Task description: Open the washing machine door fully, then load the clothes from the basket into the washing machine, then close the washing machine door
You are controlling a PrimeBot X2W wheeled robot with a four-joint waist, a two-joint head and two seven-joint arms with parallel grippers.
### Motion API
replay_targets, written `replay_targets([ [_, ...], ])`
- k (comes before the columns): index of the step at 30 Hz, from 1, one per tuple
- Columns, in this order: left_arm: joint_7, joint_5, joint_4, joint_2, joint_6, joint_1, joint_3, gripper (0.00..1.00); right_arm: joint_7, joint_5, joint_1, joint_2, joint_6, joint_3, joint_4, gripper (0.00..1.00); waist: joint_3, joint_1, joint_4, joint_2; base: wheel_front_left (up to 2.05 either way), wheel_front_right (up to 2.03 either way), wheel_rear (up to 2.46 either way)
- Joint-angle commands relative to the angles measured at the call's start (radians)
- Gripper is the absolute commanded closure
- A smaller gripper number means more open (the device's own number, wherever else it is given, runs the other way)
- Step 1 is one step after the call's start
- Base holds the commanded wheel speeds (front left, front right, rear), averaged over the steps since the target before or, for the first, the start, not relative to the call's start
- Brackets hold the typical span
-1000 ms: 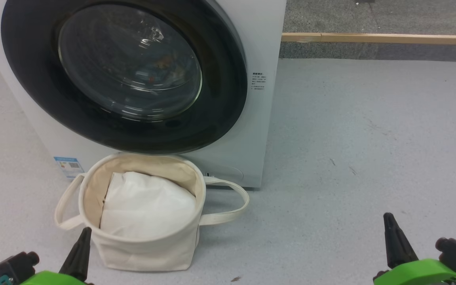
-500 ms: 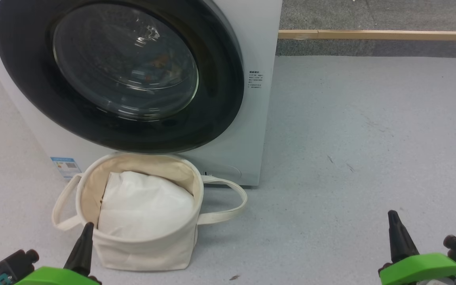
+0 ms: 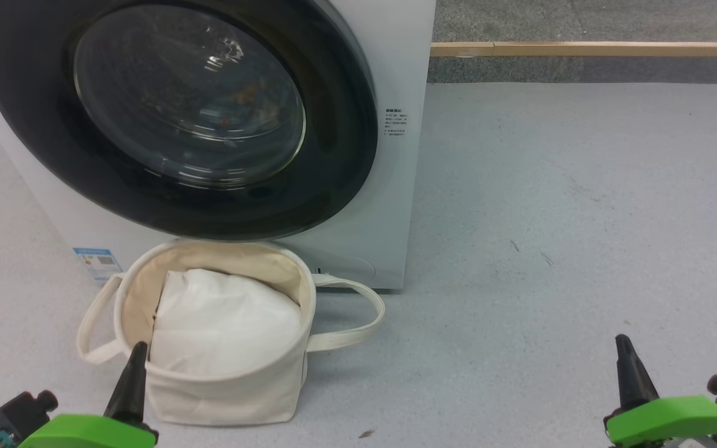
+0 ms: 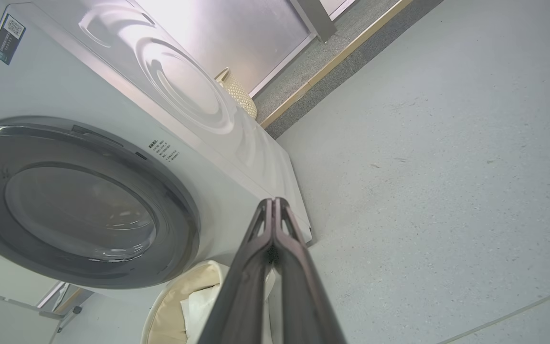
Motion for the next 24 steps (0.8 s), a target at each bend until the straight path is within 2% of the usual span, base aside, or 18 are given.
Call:
replay_targets([
  [1,0.005,-0.018,-0.038,0.008,-0.002,-0.033,0.030,1.00,0.005,0.025,-0.059,-0.004,0.000,-0.006,-0.028,1.00,0.001,0.0000,-0.001,0.0000,0.00,0.00,0.00],
  [24,0.074,-0.169,-0.090,-0.058,-0.004,-0.017,0.101,1.00,0.075,0.238,-0.080,0.023,0.000,-0.052,-0.020,1.00,0.012,0.0000,-0.018,0.0000,0.00,0.00,0.00],
])
